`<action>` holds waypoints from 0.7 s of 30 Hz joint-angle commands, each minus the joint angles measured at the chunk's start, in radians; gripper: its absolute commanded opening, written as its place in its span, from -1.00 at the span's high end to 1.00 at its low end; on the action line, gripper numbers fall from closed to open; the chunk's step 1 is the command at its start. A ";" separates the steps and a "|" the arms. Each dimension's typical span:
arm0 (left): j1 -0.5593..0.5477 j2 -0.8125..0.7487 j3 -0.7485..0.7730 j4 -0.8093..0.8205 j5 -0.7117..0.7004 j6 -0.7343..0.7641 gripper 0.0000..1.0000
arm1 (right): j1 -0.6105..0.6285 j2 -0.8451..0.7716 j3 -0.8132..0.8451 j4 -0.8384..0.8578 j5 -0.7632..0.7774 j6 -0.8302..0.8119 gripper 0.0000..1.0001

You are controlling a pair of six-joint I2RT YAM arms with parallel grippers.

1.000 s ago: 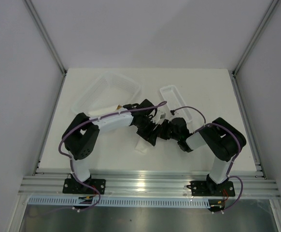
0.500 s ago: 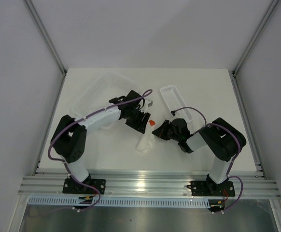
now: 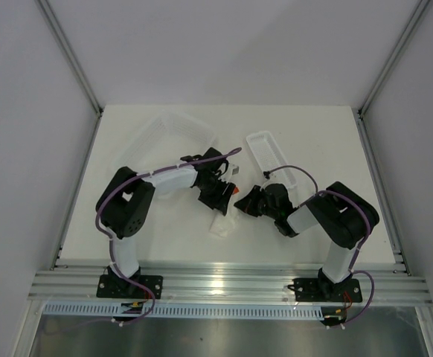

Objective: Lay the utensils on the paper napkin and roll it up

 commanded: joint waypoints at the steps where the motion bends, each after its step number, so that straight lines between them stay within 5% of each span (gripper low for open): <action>1: -0.004 0.035 0.013 0.043 0.092 -0.031 -0.20 | 0.011 0.020 -0.041 -0.106 0.029 -0.036 1.00; 15: -0.003 0.124 0.028 0.067 0.236 -0.076 0.10 | 0.012 0.026 -0.073 -0.023 0.018 -0.007 1.00; 21: 0.025 0.154 0.038 0.069 0.233 -0.074 0.43 | 0.012 0.018 -0.079 -0.014 0.017 -0.003 1.00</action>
